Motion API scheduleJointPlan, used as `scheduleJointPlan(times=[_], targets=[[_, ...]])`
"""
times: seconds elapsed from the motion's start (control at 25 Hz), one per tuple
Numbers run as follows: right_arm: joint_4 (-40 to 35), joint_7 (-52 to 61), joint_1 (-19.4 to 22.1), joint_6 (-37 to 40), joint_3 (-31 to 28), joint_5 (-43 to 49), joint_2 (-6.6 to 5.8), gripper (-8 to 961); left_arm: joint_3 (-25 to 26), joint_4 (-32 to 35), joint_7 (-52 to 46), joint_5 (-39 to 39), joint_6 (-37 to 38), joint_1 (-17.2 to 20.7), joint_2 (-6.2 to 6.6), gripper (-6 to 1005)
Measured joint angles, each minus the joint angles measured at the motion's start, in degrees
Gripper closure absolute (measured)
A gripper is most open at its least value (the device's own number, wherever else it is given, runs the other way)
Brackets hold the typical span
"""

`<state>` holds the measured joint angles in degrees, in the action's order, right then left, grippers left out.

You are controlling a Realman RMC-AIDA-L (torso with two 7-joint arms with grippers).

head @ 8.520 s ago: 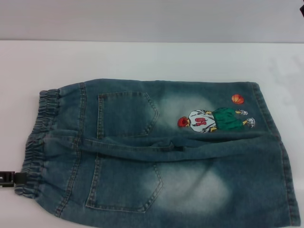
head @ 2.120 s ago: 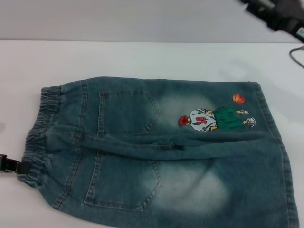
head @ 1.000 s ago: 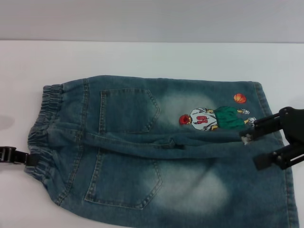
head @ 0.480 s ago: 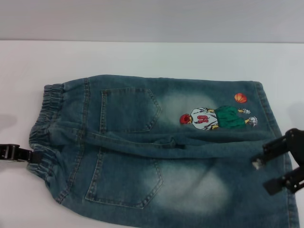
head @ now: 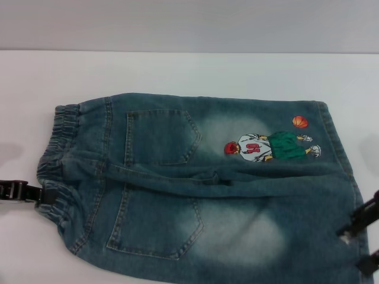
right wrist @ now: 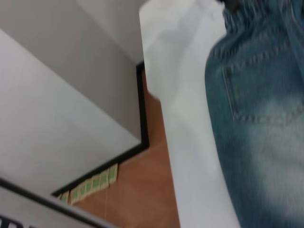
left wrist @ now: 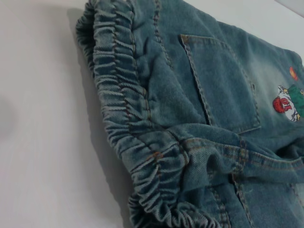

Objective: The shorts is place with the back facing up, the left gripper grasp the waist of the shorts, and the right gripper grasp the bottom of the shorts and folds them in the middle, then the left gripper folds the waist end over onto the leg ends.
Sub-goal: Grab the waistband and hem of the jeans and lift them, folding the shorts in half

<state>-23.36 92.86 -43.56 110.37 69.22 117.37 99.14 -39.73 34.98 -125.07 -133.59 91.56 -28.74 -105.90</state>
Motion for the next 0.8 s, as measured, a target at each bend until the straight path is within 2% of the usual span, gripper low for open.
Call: scheduleJointPlan(times=[0.4, 0.8], targets=[[0.00, 1.33, -0.32, 2.16, 0.04, 6.60, 0.07, 240, 0.00, 0.00, 0.00, 0.00, -0.07, -0.22, -0.08, 955], [0.02, 2.75, -0.09, 2.54, 0.01, 12.50, 0.09, 240, 0.05, 0.00, 0.00, 0.00, -0.69, -0.53, -0.85, 954]])
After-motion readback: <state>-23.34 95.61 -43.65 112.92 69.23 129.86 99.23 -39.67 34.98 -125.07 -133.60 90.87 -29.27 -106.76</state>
